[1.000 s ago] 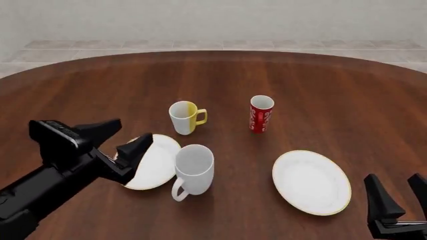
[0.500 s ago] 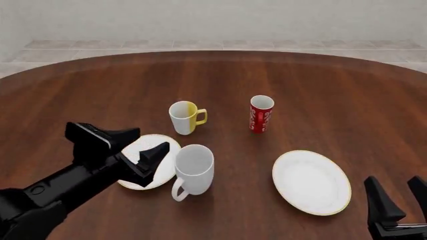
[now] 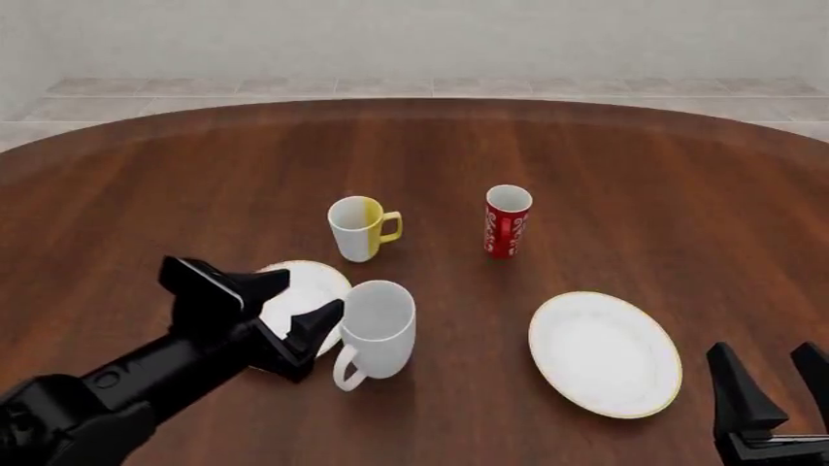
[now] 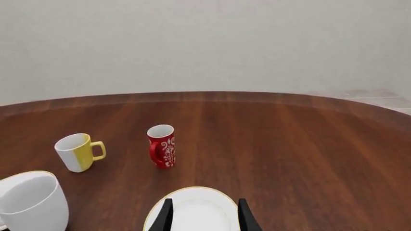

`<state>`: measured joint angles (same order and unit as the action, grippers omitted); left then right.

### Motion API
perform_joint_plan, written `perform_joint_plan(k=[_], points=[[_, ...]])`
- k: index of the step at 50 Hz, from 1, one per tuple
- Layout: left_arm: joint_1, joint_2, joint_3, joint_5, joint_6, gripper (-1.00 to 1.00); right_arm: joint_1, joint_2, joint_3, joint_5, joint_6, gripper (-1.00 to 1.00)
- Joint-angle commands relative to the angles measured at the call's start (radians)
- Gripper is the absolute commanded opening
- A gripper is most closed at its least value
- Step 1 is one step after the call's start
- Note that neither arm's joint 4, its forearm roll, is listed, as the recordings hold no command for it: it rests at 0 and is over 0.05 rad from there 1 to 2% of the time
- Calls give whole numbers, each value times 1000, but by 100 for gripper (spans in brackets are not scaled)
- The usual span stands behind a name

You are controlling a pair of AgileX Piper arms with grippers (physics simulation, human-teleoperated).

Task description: Put the white mug on the left plate.

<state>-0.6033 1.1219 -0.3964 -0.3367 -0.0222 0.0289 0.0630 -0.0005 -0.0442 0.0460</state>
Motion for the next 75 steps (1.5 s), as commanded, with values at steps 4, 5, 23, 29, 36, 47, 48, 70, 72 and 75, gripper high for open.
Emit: perform_joint_plan(k=[4,5,23,29,36,47,48,70,72,75], points=[[-21,43,16,-39,2,100,0,10,0,-11,1,100],[-20,46,18,-43,3,100,0,13,0,-14,1,100],[-35,130,46,-124,-15,100,0,14,0,-15,-1,100],[-37,159,53,-148,-26,100,0,-2,0,2,-1,100],[-38,182,59,-170,-36,100,-1,-25,0,26,0,100],[-38,206,63,-188,-47,100,3,-9,0,15,-4,100],[-39,209,65,-192,-47,100,3,-11,0,16,-5,100],[-61,296,82,-263,-65,100,0,24,0,-18,1,100],[-61,300,81,-265,-66,100,0,24,0,-19,1,100],[-64,303,81,-267,-69,100,0,27,0,-21,1,100]])
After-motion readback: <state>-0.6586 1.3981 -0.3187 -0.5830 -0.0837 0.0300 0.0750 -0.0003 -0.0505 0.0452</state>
